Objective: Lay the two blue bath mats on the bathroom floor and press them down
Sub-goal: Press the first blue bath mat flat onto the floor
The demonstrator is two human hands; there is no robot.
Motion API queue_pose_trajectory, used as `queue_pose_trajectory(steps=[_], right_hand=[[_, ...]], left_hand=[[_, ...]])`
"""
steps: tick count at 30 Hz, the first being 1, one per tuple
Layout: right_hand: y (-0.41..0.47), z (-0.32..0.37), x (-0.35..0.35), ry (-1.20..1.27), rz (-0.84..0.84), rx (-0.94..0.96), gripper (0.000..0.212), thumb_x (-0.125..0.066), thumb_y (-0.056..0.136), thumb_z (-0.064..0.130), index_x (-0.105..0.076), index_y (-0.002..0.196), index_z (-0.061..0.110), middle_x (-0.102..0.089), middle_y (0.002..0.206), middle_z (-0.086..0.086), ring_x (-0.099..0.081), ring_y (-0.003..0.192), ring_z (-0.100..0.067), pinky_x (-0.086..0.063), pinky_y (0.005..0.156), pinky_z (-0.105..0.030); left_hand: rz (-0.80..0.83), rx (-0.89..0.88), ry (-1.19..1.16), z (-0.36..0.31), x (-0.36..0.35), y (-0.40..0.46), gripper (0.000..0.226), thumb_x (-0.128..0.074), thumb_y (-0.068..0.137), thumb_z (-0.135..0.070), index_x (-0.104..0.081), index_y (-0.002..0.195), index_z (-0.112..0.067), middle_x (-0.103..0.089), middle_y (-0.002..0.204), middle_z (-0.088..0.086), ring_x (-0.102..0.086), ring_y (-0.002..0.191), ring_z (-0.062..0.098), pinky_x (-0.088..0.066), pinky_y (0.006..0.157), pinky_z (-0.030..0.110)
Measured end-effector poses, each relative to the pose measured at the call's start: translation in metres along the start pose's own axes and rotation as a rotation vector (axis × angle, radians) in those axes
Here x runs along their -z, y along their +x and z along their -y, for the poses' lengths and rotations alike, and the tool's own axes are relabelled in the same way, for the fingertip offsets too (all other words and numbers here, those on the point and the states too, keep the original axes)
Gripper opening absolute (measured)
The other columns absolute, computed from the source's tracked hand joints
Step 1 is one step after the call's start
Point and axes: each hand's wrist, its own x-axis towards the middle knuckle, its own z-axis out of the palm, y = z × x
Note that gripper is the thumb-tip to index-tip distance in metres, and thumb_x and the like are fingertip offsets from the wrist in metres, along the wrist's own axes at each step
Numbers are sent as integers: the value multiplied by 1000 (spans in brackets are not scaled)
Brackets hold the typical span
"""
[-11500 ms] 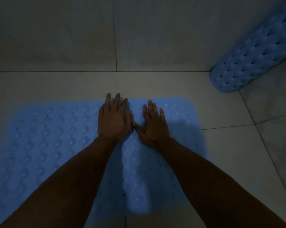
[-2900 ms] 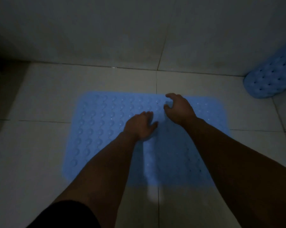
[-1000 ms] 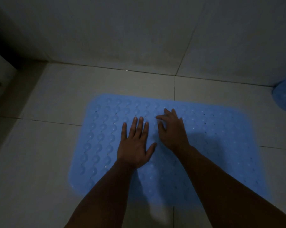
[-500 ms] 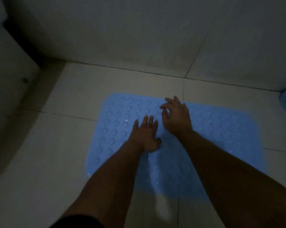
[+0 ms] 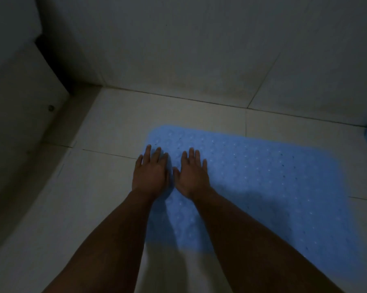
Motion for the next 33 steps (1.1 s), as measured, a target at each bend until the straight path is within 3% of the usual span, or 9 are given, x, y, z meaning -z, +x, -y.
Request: queue_pose_trajectory(steps=[7, 14, 18, 22, 24, 25, 27, 28, 33], right_hand=[[-7, -5, -38, -122, -231, 37, 85, -19, 99, 67, -15, 159, 6, -2, 168, -16, 2, 156, -29, -6, 124, -56], [-8, -4, -41, -132, -241, 42, 90, -22, 97, 70, -15, 159, 5, -2, 168, -15, 4, 156, -28, -6, 123, -57], [-4, 0, -32, -97, -118, 51, 98, -24, 92, 75, -5, 160, 7, 9, 168, -14, 11, 156, -28, 2, 123, -58], [11, 5, 3, -33, 242, -15, 97, -24, 94, 73, 10, 159, 10, 26, 164, -11, 22, 153, -28, 6, 123, -58], [26, 8, 33, 70, 411, -71, 88, -28, 99, 64, -4, 159, 5, 16, 166, -14, 10, 155, -30, -3, 125, -55], [31, 8, 47, 130, 432, -76, 77, -32, 102, 56, -21, 156, 2, -1, 167, -20, -6, 155, -33, -14, 125, -50], [35, -1, 64, 214, 283, -53, 51, -39, 105, 38, -56, 135, 2, -45, 150, -25, -43, 140, -37, -37, 114, -41], [34, -7, 67, 244, 157, -42, 43, -41, 104, 33, -62, 128, 4, -56, 140, -21, -52, 132, -36, -42, 109, -39], [25, -36, 47, 379, -130, 1, 44, -49, 101, 29, -57, 141, 15, -53, 149, -10, -44, 142, -26, -31, 120, -37]], left_hand=[[-53, -6, -16, 19, -20, -2, 73, -23, 90, -48, -45, 151, -15, -36, 163, 11, -17, 156, 37, -30, 119, 55], [-99, -10, -20, 29, -21, 2, 70, -25, 92, -45, -45, 151, -13, -35, 164, 13, -19, 155, 37, -33, 117, 55], [-127, 11, -25, 33, -16, 5, 68, -28, 93, -44, -47, 150, -12, -37, 162, 12, -21, 155, 37, -35, 115, 55], [-150, 33, -34, 28, -4, 3, 63, -29, 97, -42, -45, 151, -13, -37, 162, 12, -20, 155, 37, -33, 115, 55], [-142, 7, -11, 23, 0, 0, 60, -33, 98, -39, -47, 150, -12, -38, 162, 12, -21, 154, 38, -34, 115, 55], [-127, -20, 5, 20, 0, 0, 60, -32, 98, -39, -48, 149, -12, -38, 162, 12, -21, 154, 38, -34, 115, 55], [-78, -70, 30, 11, -1, 2, 67, -24, 96, -42, -45, 152, -12, -33, 164, 12, -17, 156, 37, -30, 118, 55], [-55, -88, 22, 5, -3, 4, 70, -19, 96, -45, -40, 155, -13, -29, 166, 11, -13, 157, 36, -26, 120, 54], [-25, -92, -37, -24, -44, 7, 81, -16, 101, -68, -5, 164, -19, 6, 172, 5, 18, 157, 28, 0, 127, 56]])
